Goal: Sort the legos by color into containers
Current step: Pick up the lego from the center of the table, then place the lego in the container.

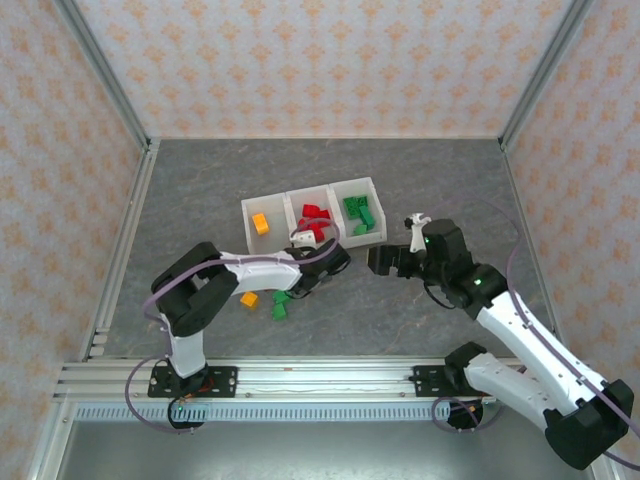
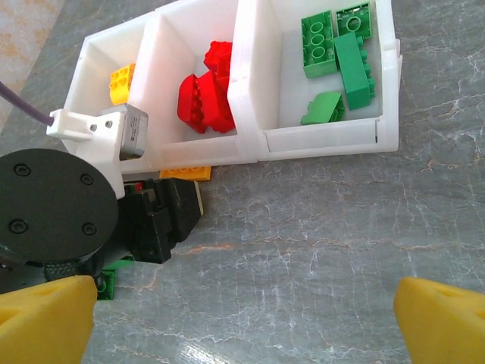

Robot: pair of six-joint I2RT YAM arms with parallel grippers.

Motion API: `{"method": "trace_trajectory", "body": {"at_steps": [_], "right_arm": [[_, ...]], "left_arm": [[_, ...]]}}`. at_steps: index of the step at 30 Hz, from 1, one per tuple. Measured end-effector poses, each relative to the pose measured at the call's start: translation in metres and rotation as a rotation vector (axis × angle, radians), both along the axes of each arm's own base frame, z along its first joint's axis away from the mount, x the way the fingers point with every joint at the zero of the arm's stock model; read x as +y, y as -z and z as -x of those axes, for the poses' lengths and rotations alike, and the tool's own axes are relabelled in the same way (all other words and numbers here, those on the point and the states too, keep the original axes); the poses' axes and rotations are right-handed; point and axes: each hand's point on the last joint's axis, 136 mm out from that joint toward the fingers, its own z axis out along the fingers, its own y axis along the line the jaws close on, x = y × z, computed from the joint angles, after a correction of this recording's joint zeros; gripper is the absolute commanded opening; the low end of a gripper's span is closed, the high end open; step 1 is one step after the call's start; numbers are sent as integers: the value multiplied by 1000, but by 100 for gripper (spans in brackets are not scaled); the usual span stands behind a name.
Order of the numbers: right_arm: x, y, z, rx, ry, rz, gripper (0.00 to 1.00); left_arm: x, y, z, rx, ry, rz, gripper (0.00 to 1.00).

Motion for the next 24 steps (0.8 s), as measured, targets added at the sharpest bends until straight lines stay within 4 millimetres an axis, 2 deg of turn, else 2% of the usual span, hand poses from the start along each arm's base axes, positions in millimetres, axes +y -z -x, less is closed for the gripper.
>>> {"method": "trace_trajectory", "body": {"at_steps": [4, 8, 12, 15, 19, 24], "right_arm": [[-1, 8, 2, 18, 3, 6, 100], [-3, 14, 3, 31, 11, 11, 100], [-6, 16, 3, 30, 27, 18, 100], [-7, 16, 3, 26, 34, 20, 100], [-8, 14, 3, 19, 36, 13, 100], [-8, 14, 4, 14, 36, 9, 100]], "left_arm": [[-2, -21, 6, -33, 15, 43, 30], [-12, -58, 6, -95, 43, 115, 30], [-19, -90, 1, -151, 62, 168, 30], [-21, -104, -6, -174, 70, 184, 30], [-5, -108, -21, -174, 38, 171, 31], [32, -106, -38, -156, -34, 120, 32]]}}
